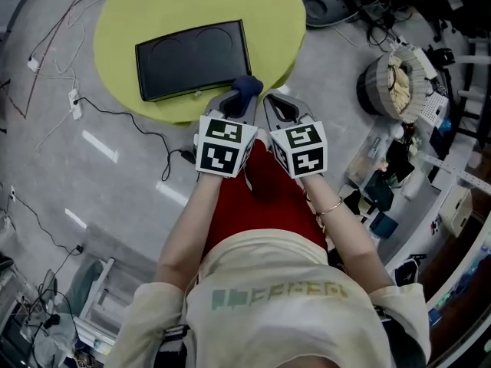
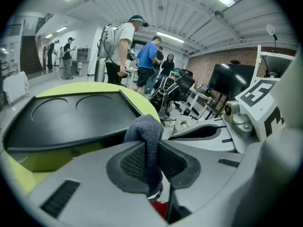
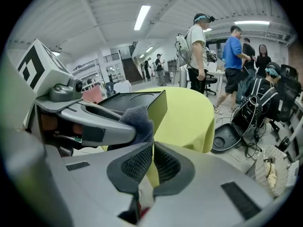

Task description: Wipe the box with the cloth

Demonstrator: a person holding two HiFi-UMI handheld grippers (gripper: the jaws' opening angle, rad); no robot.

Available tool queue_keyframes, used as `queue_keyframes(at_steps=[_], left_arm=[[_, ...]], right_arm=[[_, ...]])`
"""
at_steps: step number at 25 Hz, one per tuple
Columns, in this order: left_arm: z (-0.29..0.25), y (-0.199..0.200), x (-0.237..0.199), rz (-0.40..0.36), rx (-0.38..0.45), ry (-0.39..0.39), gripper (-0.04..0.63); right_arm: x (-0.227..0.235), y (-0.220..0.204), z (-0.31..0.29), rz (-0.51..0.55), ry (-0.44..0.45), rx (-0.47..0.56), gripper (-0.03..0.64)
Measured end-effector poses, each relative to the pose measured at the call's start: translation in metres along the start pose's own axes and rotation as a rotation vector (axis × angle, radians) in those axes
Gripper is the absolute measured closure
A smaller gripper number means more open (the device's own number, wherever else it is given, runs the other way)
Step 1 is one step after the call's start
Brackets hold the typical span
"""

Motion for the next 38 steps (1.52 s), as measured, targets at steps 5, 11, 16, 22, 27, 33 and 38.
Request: queue_keyframes(at_steps=[5, 11, 16, 22, 27, 33, 38], left_arm=[[0.012, -0.007, -0.032, 0.053, 0.008, 0.003, 0.531], [0.042, -0.014, -0.073, 0.138, 0.015, 0.016, 0.531], [0.074, -0.025, -0.112, 0.203, 0.039, 0.055, 0.531], [0.106, -0.036, -0.141, 0.254, 0.066, 0.108, 0.531], [0.135, -0.045, -0.167, 0.306, 0.112, 0.187, 0.531], [0.176, -0.057, -0.205, 0.35, 0.146, 0.265, 0.531], [0.2, -0.061, -0.219, 0.362, 0.167, 0.296, 0.531]], right_arm=[[-0.014, 0.007, -0.017, 0.018, -0.001, -0.022, 0.578], [-0.041, 0.024, -0.034, 0.056, 0.009, -0.042, 0.578], [-0.068, 0.038, -0.047, 0.096, 0.022, -0.057, 0.578], [-0.086, 0.044, -0.051, 0.125, 0.037, -0.072, 0.578], [-0.1, 0.044, -0.051, 0.148, 0.049, -0.081, 0.578], [-0.124, 0.054, -0.059, 0.181, 0.073, -0.073, 0.578], [-0.14, 0.064, -0.061, 0.2, 0.08, -0.062, 0.578]])
Point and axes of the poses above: the fingertips, and each gripper's own axes: z backward along the fingers, x to its right, y out of its top, the point moved 4 cm from there along z, backward along the fingers, and after that the axes turned 8 degrees about z, right-handed, at the moved point
